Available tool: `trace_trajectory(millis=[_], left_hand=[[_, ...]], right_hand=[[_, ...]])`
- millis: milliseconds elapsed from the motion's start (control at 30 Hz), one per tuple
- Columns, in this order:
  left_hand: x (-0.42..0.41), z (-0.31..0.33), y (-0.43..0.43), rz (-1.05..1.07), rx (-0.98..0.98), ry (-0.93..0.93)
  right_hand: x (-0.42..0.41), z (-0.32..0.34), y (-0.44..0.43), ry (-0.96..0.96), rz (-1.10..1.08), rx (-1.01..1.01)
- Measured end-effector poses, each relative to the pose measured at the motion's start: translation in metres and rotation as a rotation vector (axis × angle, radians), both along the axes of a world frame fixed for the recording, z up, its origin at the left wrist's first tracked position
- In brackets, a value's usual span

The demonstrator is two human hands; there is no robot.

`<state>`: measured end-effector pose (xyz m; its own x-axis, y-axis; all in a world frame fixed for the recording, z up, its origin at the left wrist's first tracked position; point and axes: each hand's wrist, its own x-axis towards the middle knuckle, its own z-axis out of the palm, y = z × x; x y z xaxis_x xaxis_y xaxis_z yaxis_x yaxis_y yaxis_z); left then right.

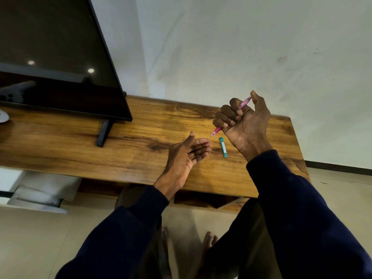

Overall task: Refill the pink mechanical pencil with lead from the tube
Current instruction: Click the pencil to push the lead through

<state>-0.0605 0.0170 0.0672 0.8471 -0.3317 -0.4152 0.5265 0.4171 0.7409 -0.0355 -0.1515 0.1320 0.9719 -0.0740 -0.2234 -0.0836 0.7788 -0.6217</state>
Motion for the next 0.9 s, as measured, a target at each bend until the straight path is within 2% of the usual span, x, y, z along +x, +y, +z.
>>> trace_trajectory(millis=[734, 901], left_hand=[[0.0017, 0.0063, 0.0007, -0.040, -0.131, 0.010], [0.0006, 0.0067, -0.0001, -0.048, -0.122, 0.017]], right_hand=[[0.0015, -0.0025, 0.0005, 0.054, -0.015, 0.090], [0.0046, 0.0038, 0.0006, 0.078, 0.006, 0.053]])
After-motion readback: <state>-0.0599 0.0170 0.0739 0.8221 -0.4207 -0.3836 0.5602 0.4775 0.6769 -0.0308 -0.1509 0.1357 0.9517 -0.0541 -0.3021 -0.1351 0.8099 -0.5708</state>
